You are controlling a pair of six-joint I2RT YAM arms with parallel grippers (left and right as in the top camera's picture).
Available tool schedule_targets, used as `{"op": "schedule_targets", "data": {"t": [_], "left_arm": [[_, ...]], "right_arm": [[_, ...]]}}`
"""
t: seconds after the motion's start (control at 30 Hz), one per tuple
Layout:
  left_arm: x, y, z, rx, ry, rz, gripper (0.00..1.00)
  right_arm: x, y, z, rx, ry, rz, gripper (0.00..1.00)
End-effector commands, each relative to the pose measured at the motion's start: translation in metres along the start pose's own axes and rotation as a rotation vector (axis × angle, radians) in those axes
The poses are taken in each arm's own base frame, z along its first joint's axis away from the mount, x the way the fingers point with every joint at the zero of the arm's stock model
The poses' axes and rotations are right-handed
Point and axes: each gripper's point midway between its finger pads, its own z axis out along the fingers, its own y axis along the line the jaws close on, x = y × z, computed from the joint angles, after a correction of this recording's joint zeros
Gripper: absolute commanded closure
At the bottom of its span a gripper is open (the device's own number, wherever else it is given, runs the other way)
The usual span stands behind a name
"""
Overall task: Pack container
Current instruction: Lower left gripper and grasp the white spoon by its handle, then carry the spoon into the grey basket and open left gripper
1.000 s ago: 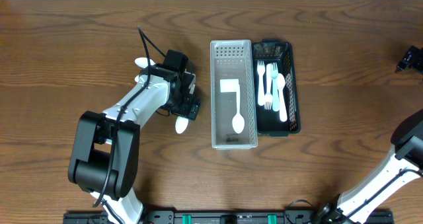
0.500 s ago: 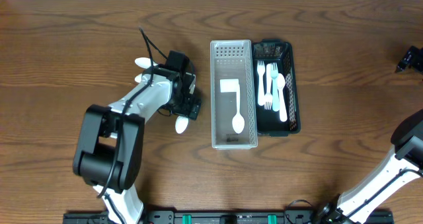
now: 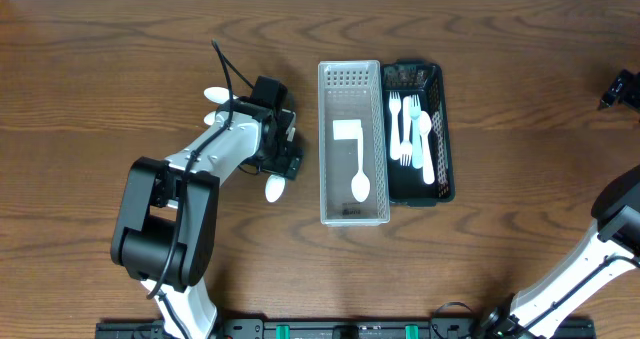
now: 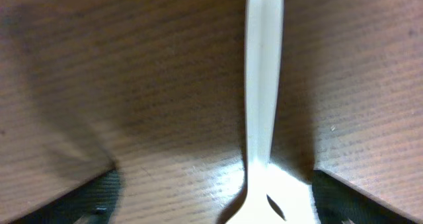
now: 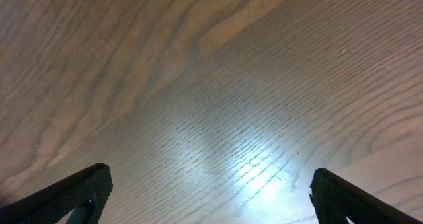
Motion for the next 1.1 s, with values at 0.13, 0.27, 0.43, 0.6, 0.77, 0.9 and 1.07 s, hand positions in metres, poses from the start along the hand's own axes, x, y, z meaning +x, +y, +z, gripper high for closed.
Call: {"op": "schedule_targets", "data": {"t": [0.13,0.27,0.43,0.6,0.77,0.9,1.07], "left_arm": [[0.007,-0.001,0.013,0.011,0.042,-0.007,0.70],[0.007,-0.001,0.013,0.011,0.041,-0.007,0.78],[0.005,0.000,0.012,0.011,0.037,-0.007,0.94],[-0.010,0.000,0.003,0.009,-0.004,-0.008,0.94],[-0.037,0.007,-0.022,-0.035,-0.095,-0.006,0.94],[-0.060,0.012,-0.059,-0.071,-0.208,-0.007,0.94],[-0.080,0.009,-0.115,-0.070,-0.358,-0.006,0.94]], "right_arm": [[-0.001,0.003,-0.010,0.000,-0.022,0.008,0.01],[-0.001,0.003,-0.010,0.000,-0.022,0.008,0.01],[-0.001,0.003,-0.010,0.000,-0.022,0.008,0.01],[-0.001,0.003,-0.010,0.000,-0.022,0.008,0.01],[-0.001,0.002,-0.010,0.000,-0.022,0.008,0.01],[-0.001,0.002,-0.010,0.000,-0.023,0.010,0.01],[-0.001,0.002,-0.010,0.000,-0.022,0.010,0.01]]}}
